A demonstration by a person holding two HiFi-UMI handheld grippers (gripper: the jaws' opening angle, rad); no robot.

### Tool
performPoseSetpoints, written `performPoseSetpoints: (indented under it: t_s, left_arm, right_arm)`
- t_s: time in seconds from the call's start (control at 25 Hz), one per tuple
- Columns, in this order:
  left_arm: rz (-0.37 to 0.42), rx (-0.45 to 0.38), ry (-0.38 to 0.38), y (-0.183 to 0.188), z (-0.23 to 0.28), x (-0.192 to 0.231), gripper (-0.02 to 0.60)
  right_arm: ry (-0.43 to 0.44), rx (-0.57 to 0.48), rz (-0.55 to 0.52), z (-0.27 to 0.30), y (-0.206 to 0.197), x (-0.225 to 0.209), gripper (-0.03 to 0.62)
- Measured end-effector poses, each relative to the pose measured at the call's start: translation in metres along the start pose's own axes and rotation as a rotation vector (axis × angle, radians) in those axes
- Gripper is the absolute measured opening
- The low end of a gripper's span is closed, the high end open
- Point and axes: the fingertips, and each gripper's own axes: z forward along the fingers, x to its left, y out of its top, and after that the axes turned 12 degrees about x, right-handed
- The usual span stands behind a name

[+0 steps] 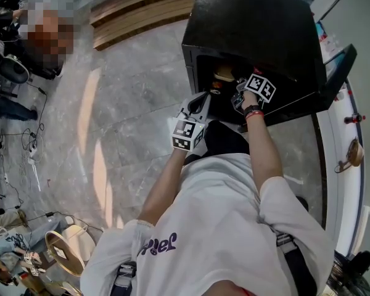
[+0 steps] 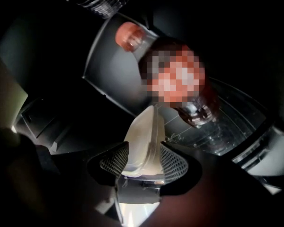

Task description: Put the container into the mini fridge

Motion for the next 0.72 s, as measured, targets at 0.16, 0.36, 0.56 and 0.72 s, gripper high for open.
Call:
performPoseSetpoints:
  t_s: [0.16,0.36,0.56,0.72]
  left_arm:
    - [-0.003,0.005,0.006,0.010,-0.009,-0.004,0.020]
    - [-0.005,0.020,0.009,0.024,-0.029,-0.011,0.020]
    - [-0.013,0.035,0.010,0.041,-0.047,-0.017,0.020]
    - [-0.010,0.048,0.003,0.057,-0.062,-0.023,0.020]
  right_arm:
    - [-0.016,-0.023,-0.030,-0.012,-0.003,0.006,0.221]
    - [-0.081,-0.077,-0.129,-0.038,-0.005,0.021,0.219]
    - [-0.107,-0.069,-0.141,-0.063,-0.014,0.038,0.219]
    - [-0.134,-0.062,-0.185,-0.084,-0.018,0.059,0.218]
